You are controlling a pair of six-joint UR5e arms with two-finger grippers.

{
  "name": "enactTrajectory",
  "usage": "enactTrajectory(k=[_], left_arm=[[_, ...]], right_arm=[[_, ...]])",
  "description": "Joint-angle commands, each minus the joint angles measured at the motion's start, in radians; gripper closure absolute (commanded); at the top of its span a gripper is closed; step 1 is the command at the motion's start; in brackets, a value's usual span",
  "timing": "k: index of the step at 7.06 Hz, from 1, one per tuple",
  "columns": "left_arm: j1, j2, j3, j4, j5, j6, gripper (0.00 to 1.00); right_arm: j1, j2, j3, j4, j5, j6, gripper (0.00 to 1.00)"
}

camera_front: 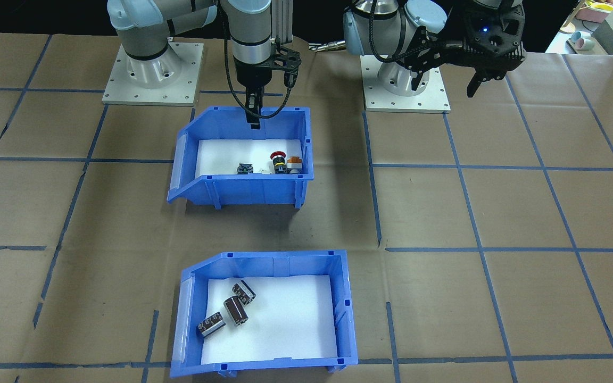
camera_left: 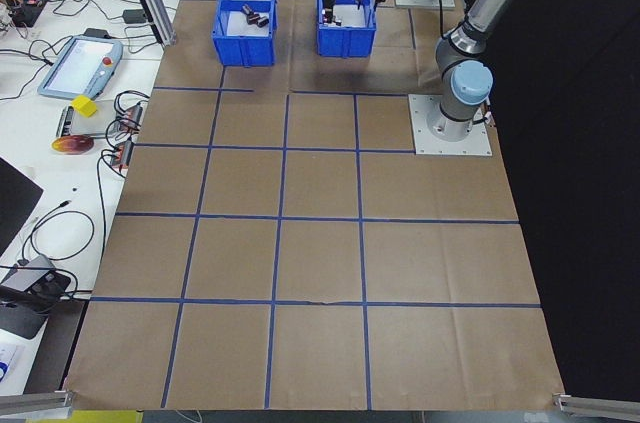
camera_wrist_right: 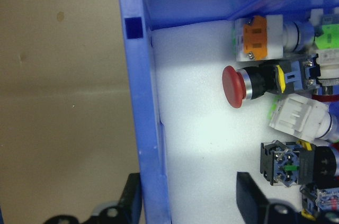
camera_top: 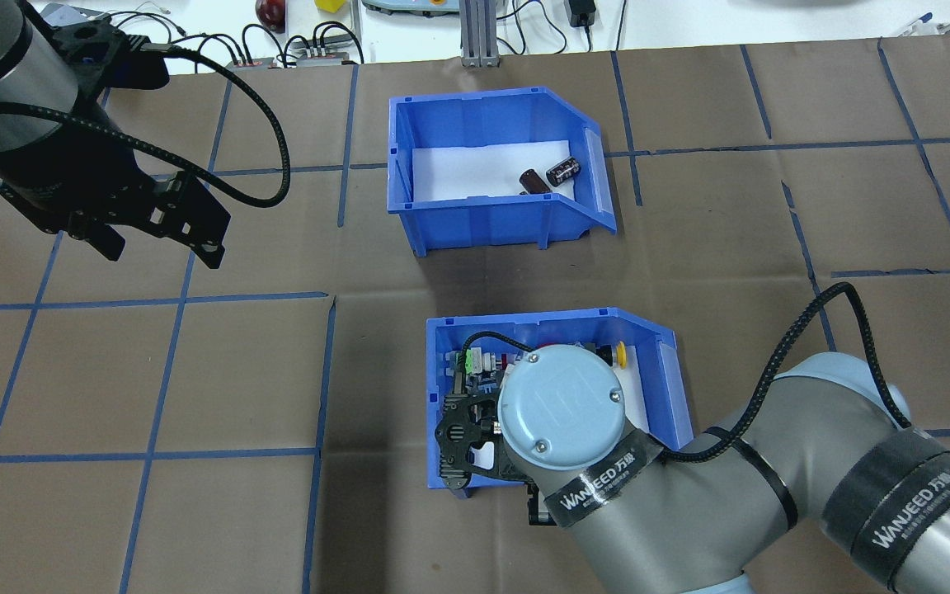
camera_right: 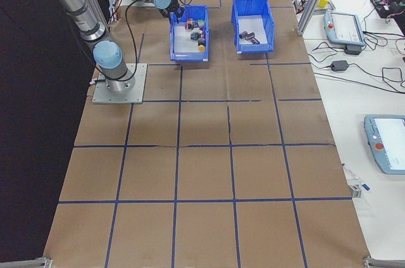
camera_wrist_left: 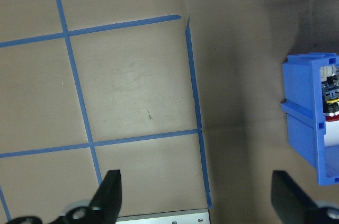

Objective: Place battery box in front

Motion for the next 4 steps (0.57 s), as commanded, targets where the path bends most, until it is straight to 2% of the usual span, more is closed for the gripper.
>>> enactTrajectory(k=[1,3,4], left_arm=[[0.0,-0.006,-0.009,0.014,0.007,0.004,0.01],[0.0,-0.006,-0.009,0.018,0.01,0.007,0.01],[0.0,-0.013,-0.009,0.018,0.012,0.008,0.01]], right_arm=[[-0.012,-0.003,-0.076,0.098,-0.002,-0.001,0.0],[-0.079,0.002,-0.268,0.339,-0.003,-0.005,0.0],[-0.165,0.001,-0.322,0.367,-0.002,-0.01,0.0]])
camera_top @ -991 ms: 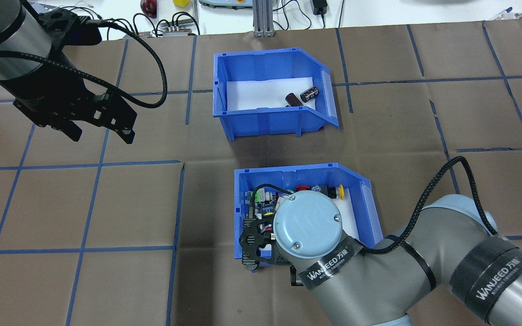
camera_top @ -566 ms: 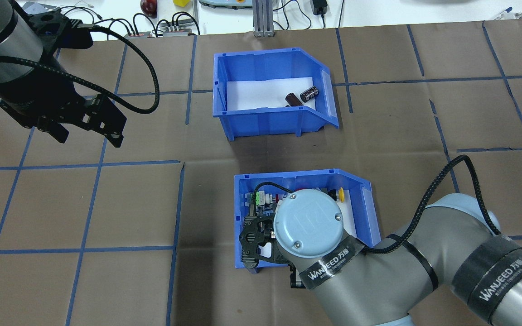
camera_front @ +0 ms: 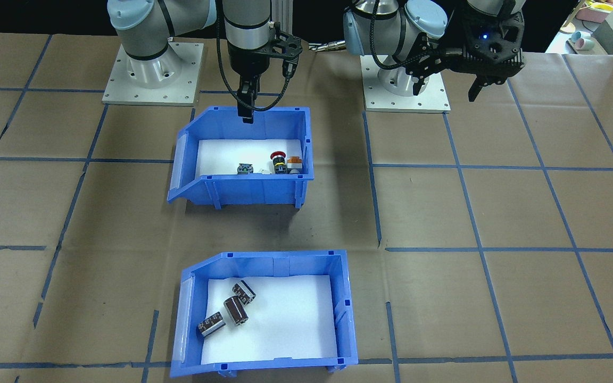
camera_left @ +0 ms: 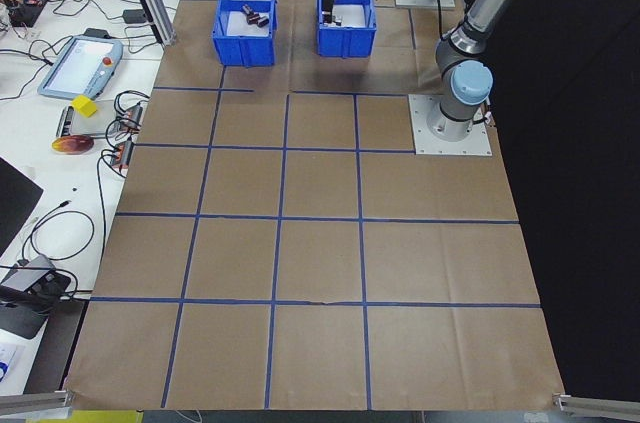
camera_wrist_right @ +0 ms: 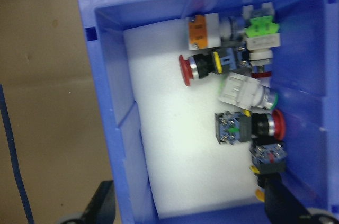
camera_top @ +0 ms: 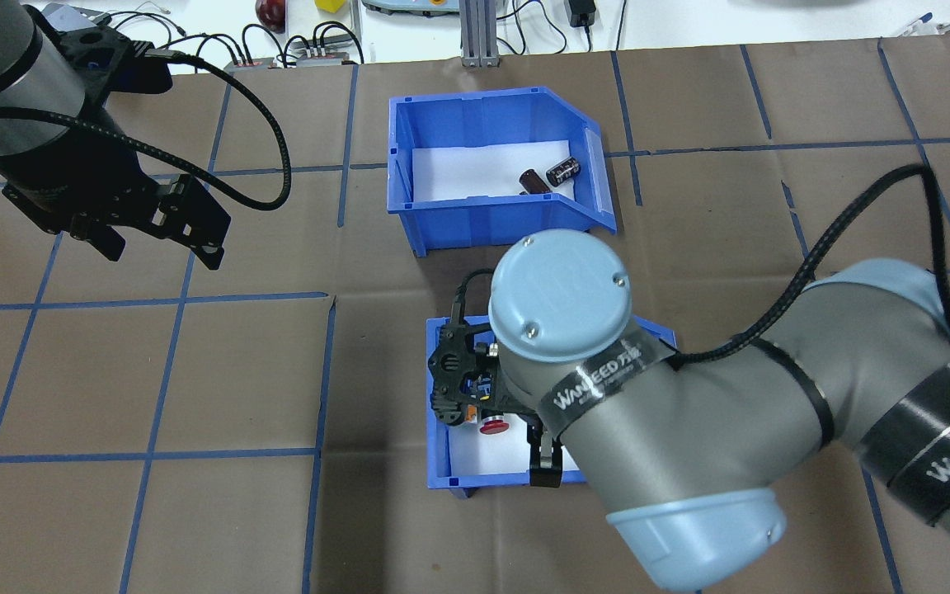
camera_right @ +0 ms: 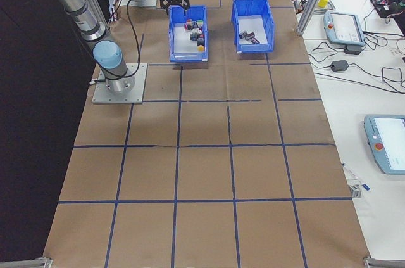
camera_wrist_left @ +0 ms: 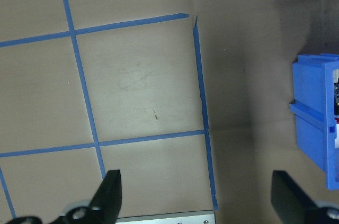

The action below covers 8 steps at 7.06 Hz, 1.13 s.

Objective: Place battery box in front

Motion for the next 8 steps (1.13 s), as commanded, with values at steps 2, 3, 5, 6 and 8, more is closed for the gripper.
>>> enactTrajectory(k=[2,3,5,6,8], left_arm=[[0.0,-0.006,0.0,-0.001,0.003,0.003,0.01],[0.0,-0.006,0.0,-0.001,0.003,0.003,0.01],[0.0,0.005,-0.025,-0.001,0.005,0.003,0.01],[0.0,0.01,-0.029,-0.001,0.009,0.003,0.01],[0.0,-0.009,-0.002,-0.002,0.009,0.005,0.01]], right_arm=[[-0.299,0.0,-0.122,0.075,0.011,0.005,0.0],[-0.403,0.0,-0.126,0.074,0.017,0.012,0.0],[-0.508,0.004,-0.158,0.072,0.015,0.26,0.0],[-0.51,0.006,-0.18,0.072,0.016,0.444,0.0],[-0.509,0.047,-0.237,0.072,0.022,0.794,0.0]])
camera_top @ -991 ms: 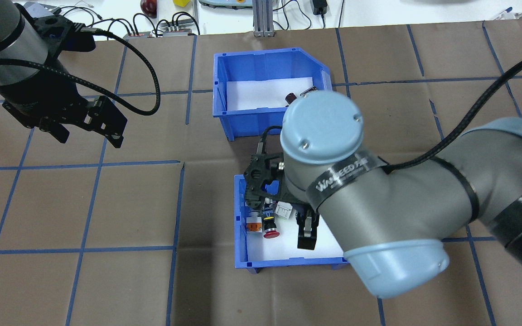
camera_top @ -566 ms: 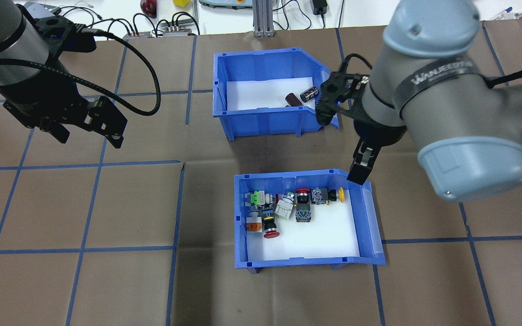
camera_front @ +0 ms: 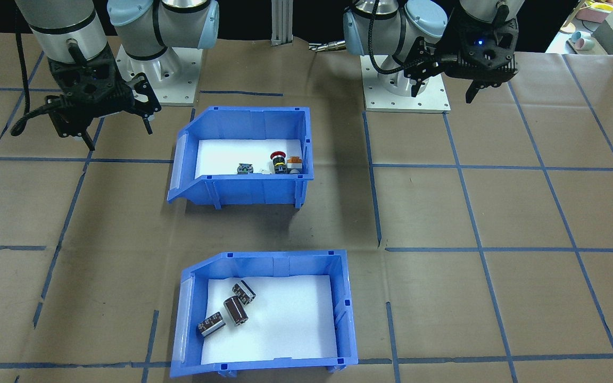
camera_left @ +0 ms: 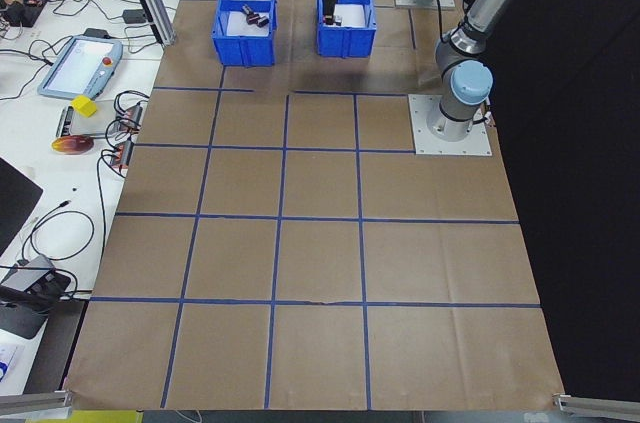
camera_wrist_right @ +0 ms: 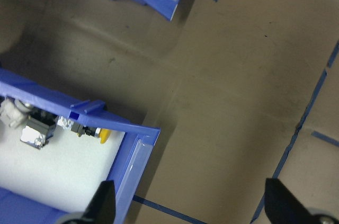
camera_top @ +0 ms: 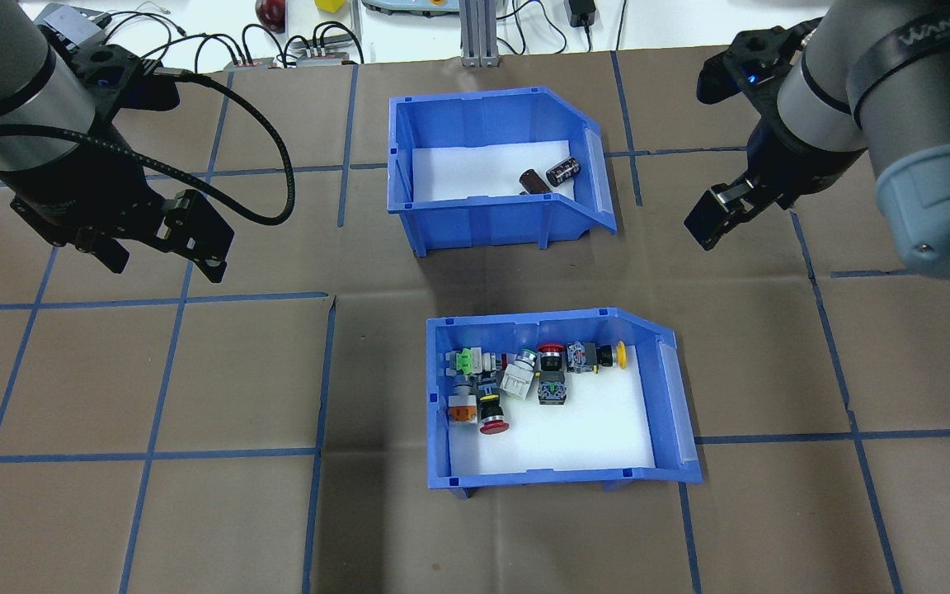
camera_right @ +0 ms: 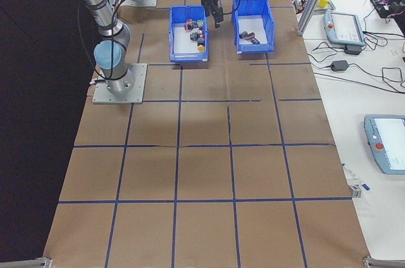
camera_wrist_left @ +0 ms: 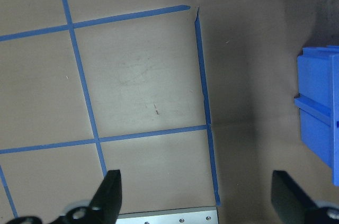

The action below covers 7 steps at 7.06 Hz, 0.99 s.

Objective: Place battery box in front

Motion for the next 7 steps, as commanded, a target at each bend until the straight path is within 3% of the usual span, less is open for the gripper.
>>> enactTrajectory(k=[1,3,7], left_arm=[[0.0,-0.016,0.021,-0.001,0.001,0.001,0.01],[0.0,-0.01,0.02,0.0,0.003,0.001,0.01],[-0.002,0.001,0.004,0.0,0.0,0.001,0.01]], right_arm=[[-0.001,0.053,-0.069,0.003,0.017,0.336,0.0],[0.008,0.119,-0.15,0.026,0.028,0.36,0.0],[0.009,0.116,-0.157,0.071,0.025,0.378,0.0]])
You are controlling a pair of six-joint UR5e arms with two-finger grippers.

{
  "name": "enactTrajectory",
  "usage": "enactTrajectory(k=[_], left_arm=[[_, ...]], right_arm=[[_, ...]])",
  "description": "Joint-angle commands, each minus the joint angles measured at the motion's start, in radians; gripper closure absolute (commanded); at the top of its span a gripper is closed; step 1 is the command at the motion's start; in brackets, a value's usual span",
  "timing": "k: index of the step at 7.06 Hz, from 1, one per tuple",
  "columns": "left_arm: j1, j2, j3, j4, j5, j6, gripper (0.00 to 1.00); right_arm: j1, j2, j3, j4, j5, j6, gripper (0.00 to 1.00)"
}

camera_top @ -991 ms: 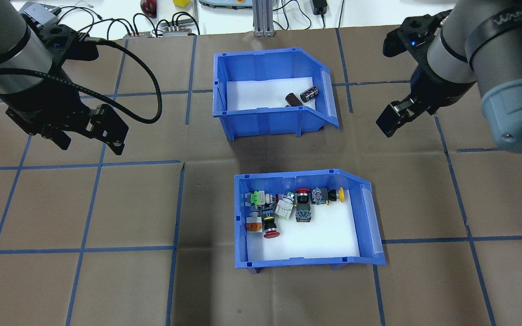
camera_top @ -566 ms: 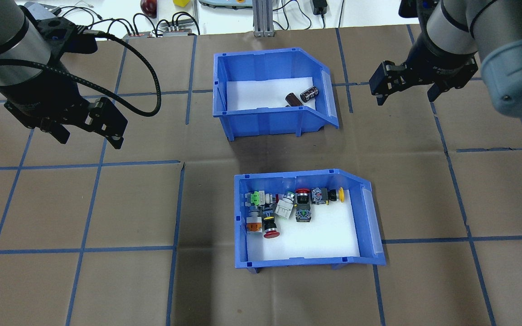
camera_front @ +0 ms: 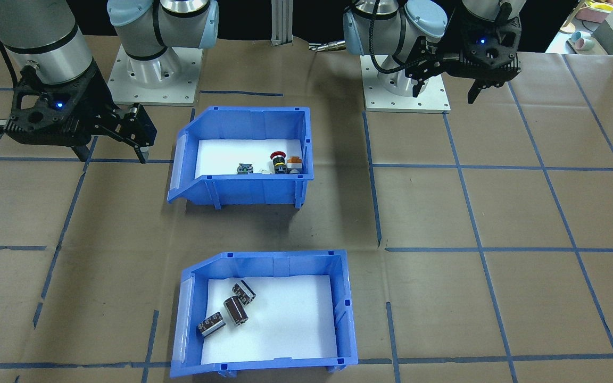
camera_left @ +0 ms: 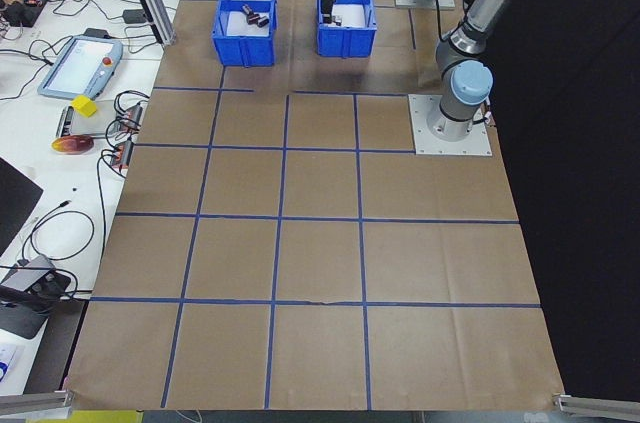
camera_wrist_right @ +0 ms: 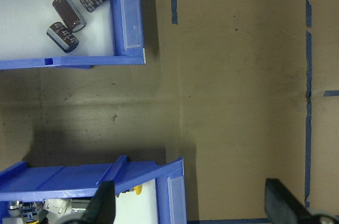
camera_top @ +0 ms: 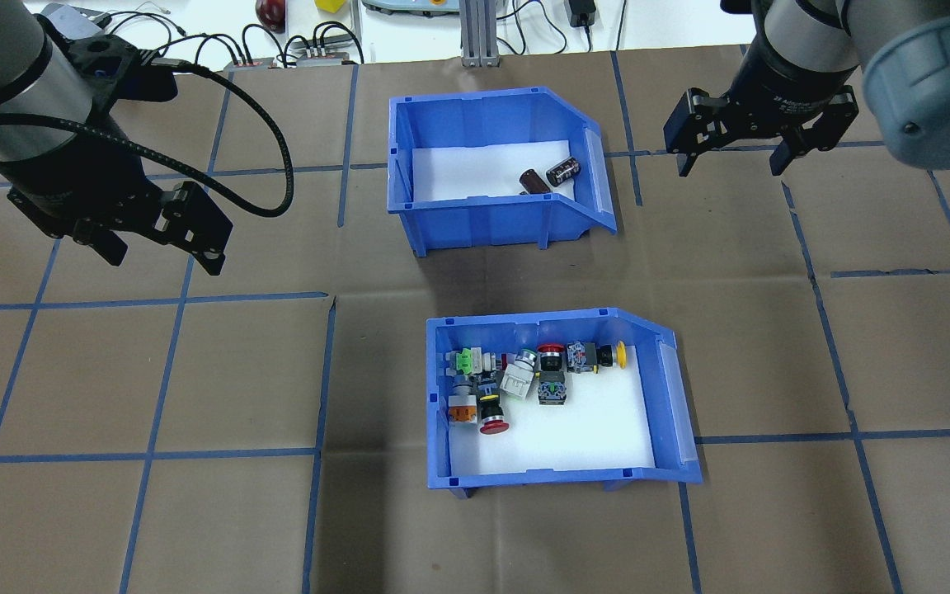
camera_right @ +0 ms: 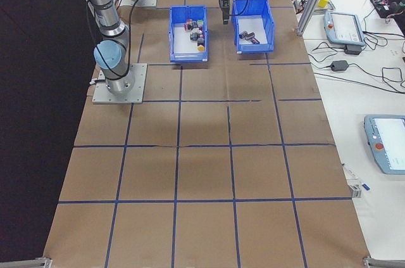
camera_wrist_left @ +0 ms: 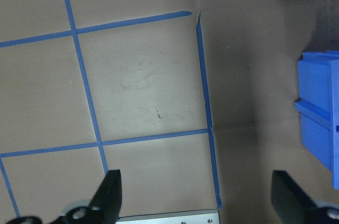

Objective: Place battery box in front

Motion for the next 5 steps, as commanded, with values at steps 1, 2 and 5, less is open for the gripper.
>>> enactTrajectory(k=[1,2,5], left_arm=[[0.0,0.001,0.0,0.0,0.001,0.0,0.01],[0.0,0.001,0.0,0.0,0.001,0.0,0.01],[0.0,0.001,0.0,-0.002,0.001,0.0,0.01]], right_arm=[[0.0,0.001,-0.001,0.008,-0.001,0.001,0.0],[-0.001,0.001,-0.001,0.008,-0.001,0.001,0.0],[-0.001,-0.001,0.005,0.011,-0.001,0.001,0.0]])
